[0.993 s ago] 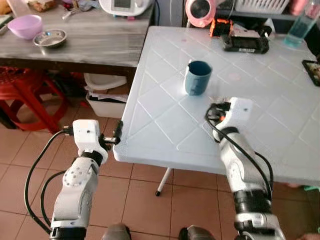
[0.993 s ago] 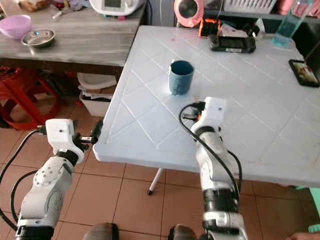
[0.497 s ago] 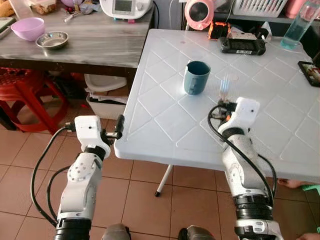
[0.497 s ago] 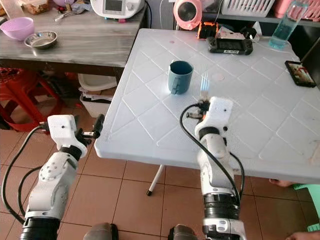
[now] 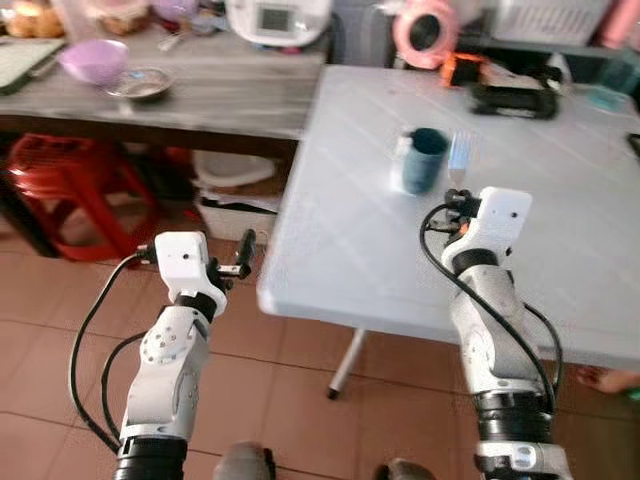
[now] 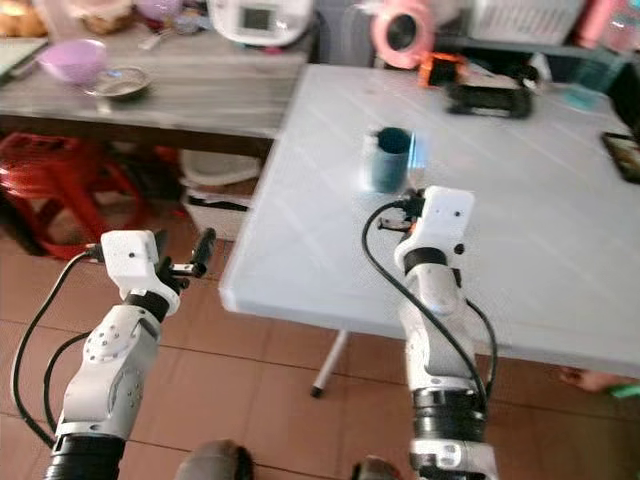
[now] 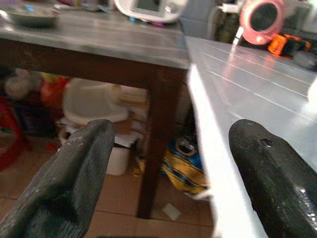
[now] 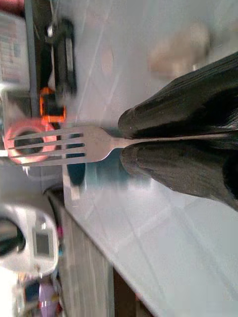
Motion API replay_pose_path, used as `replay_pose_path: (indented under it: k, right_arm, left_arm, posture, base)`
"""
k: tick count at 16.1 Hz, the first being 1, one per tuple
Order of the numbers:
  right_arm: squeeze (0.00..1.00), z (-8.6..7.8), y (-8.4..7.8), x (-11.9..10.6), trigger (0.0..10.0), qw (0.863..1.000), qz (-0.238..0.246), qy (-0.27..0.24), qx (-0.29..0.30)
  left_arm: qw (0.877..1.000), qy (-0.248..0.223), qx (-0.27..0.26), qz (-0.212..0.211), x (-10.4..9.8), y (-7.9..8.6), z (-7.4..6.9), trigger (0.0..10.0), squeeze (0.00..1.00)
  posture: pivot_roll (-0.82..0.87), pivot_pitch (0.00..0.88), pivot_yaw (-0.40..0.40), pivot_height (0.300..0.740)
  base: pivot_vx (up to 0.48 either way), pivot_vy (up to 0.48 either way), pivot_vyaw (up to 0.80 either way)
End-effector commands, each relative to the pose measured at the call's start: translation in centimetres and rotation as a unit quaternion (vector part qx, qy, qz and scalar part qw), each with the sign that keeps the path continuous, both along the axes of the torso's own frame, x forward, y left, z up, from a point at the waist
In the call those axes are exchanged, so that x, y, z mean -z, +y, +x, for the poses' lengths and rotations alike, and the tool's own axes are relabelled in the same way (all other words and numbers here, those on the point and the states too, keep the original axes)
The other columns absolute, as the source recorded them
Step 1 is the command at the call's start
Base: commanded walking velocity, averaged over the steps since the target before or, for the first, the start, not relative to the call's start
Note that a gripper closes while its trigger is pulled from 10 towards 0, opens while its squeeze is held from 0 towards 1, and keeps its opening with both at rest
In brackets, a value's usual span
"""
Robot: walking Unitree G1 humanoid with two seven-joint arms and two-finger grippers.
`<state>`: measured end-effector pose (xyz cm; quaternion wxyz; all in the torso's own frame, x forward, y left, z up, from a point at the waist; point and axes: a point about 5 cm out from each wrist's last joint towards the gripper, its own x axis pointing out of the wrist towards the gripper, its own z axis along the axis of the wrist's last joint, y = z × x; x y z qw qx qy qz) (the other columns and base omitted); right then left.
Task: Setting the table
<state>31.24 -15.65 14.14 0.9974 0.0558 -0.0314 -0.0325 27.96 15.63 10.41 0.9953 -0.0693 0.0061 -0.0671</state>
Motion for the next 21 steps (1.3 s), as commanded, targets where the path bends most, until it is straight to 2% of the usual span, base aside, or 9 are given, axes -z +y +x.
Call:
replay_pose_path:
  k: [1, 4, 5, 7, 9, 13, 19, 21]
  right_arm:
    - [0.0, -0.03, 0.36, -0.47, 10.0, 1.0, -0.003, -0.01, -0.01]
    - [0.0, 0.06, 0.81, -0.24, 10.0, 1.0, -0.003, -0.007, -0.015]
    - [0.0, -0.03, 1.26, -0.31, 10.0, 0.999, -0.008, -0.011, -0.037]
    - [0.0, -0.07, 0.94, -0.27, 10.0, 1.0, 0.001, -0.01, -0.024]
    - [0.0, 0.22, 0.73, 0.04, 10.0, 1.0, -0.01, 0.002, -0.022]
    - [0.0, 0.25, 1.06, 0.13, 10.0, 0.999, -0.004, 0.0, -0.038]
    - [0.0, 0.28, 0.72, 0.28, 10.0, 1.0, -0.007, 0.003, -0.028]
    - [0.0, 0.33, 0.41, 0.25, 10.0, 1.0, -0.029, 0.0, -0.008]
  left_arm:
    - [1.0, -0.007, 0.003, 0.003, -0.09, 0.15, 0.07, 10.0, 0.0]
    - [1.0, -0.008, 0.005, -0.001, -0.21, -0.12, 0.4, 10.0, 0.0]
    - [1.0, -0.016, 0.007, 0.003, -0.46, -0.09, 0.55, 10.0, 0.0]
    - [1.0, -0.025, 0.016, 0.003, -0.62, -0.18, 0.47, 10.0, 0.0]
    - [1.0, -0.025, 0.015, -0.003, -0.59, -0.2, 0.5, 10.0, 0.0]
    - [0.999, -0.032, 0.021, 0.003, -0.69, -0.29, 0.47, 10.0, 0.0]
    - [0.999, -0.034, 0.02, 0.006, -0.66, -0.29, 0.44, 10.0, 0.0]
    - [0.999, -0.03, 0.023, 0.003, -0.64, -0.4, 0.45, 10.0, 0.0]
  posture:
    - [-0.01, 0.0, 0.003, 0.74]
    - [-0.01, 0.0, 0.004, 0.74]
    - [-0.01, 0.0, 0.004, 0.74]
    - [-0.01, 0.0, 0.002, 0.74]
    - [-0.01, 0.0, 0.006, 0.74]
    - [0.0, 0.0, 0.006, 0.74]
    - [0.0, 0.0, 0.008, 0.74]
    - [-0.01, 0.0, 0.009, 0.74]
  base:
    - [0.0, 0.48, 0.0]
    - [0.0, 0.48, 0.0]
    - [0.0, 0.48, 0.0]
    - [0.0, 0.472, 0.0]
    - [0.0, 0.469, 0.0]
    - [0.247, 0.412, 0.0]
    - [0.269, 0.398, 0.0]
    - [0.324, 0.351, 0.0]
